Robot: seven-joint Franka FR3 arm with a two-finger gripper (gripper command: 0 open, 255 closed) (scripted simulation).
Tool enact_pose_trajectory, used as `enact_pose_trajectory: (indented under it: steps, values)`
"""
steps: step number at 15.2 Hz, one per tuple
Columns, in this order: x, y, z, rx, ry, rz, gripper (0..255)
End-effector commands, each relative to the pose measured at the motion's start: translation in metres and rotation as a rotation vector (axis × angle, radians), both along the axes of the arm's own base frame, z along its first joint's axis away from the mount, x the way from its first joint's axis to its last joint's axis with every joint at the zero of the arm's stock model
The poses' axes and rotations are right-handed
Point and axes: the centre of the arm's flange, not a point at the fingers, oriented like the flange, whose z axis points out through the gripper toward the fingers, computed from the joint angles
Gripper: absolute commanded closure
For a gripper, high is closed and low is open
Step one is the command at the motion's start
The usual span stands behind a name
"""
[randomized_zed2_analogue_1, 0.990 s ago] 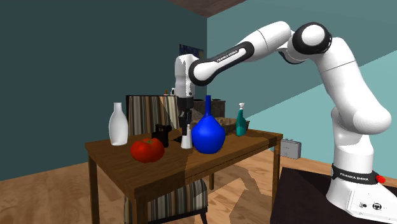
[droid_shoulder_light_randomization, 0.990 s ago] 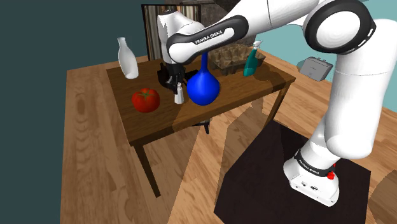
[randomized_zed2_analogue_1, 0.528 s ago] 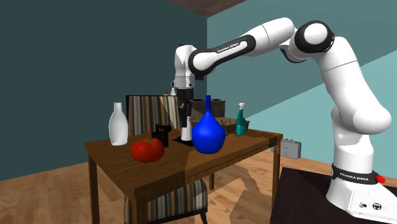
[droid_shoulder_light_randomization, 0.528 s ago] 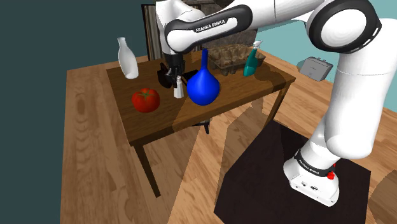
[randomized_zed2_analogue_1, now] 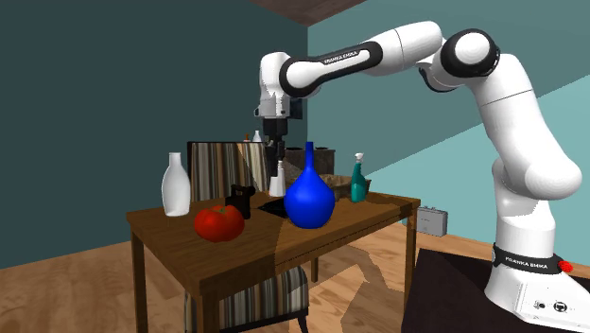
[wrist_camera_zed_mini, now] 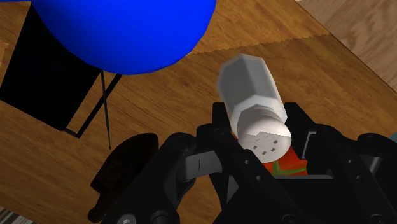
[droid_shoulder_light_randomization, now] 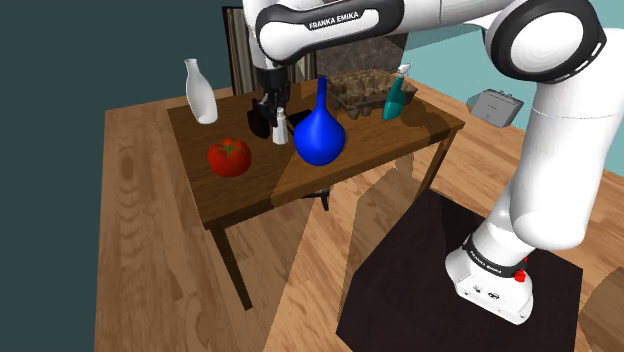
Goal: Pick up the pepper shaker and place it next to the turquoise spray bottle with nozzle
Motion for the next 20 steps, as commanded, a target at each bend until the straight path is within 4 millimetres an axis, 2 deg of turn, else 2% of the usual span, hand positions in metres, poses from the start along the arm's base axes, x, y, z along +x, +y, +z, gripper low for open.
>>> enact_pose_trajectory:
  steps: [1,20]
  values:
    - [0.001,0.0,0.012,0.0,0.0,0.0,255]
    - [0.001,0.0,0.112,0.0,0.0,0.0,255]
